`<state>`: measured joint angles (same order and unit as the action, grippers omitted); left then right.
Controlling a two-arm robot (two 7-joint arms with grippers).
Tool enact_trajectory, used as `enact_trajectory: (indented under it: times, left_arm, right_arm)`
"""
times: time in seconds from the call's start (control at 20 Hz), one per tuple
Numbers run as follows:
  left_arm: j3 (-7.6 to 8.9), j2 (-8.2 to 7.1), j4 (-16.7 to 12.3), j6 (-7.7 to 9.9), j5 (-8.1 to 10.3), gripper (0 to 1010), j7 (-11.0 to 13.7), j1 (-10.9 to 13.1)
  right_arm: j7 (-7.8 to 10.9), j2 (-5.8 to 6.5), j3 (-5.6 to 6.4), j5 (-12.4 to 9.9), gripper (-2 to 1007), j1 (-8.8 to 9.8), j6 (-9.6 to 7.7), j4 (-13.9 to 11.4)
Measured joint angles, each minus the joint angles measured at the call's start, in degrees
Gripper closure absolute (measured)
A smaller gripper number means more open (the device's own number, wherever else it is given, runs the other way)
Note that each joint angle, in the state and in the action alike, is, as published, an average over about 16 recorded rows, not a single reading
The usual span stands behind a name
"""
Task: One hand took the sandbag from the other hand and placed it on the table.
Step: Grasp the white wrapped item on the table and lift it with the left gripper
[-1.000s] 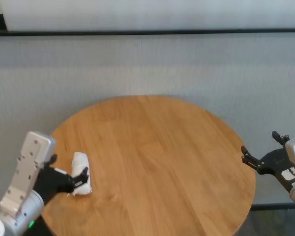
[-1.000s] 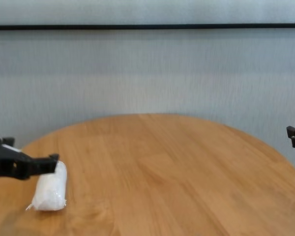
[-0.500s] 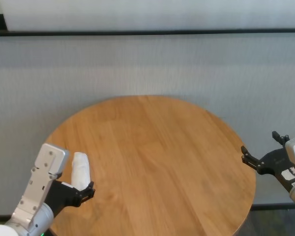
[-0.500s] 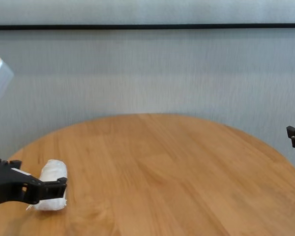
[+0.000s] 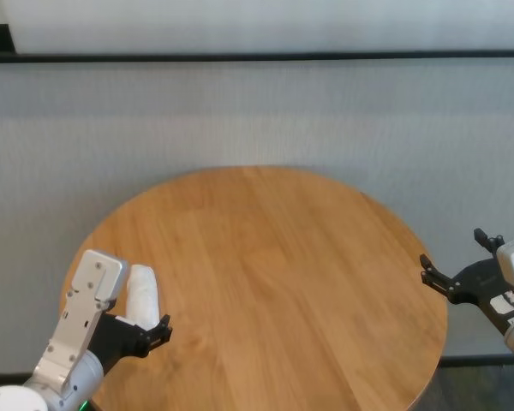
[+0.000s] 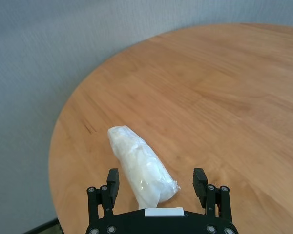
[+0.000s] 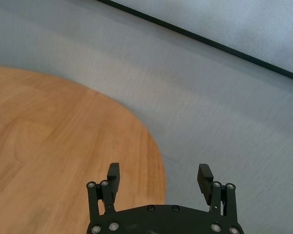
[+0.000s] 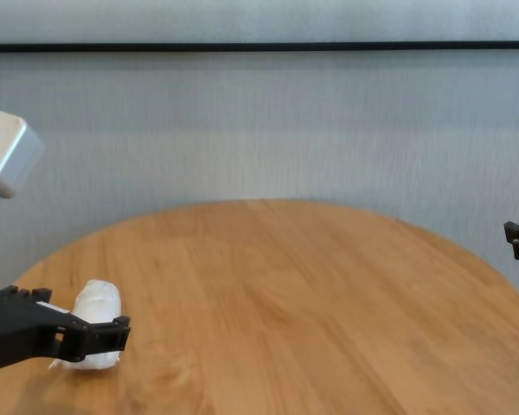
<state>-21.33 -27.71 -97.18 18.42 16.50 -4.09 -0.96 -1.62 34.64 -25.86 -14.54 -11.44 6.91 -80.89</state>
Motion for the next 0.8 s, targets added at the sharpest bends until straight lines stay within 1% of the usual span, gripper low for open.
enact_trajectory:
  times: [0.35, 0.8]
  left_arm:
    - [0.1, 1.06, 3.17, -1.23, -0.99, 10, 1.43, -1.58]
    - [0.35, 2.03, 6.4, -2.95, -2.09, 10, 3.43, -3.24]
  right_arm:
    - [0.0, 0.0, 0.0, 0.0, 0, 0.0, 0.0, 0.0]
    - [0.0, 0.0, 0.0, 0.0, 0, 0.0, 0.0, 0.0]
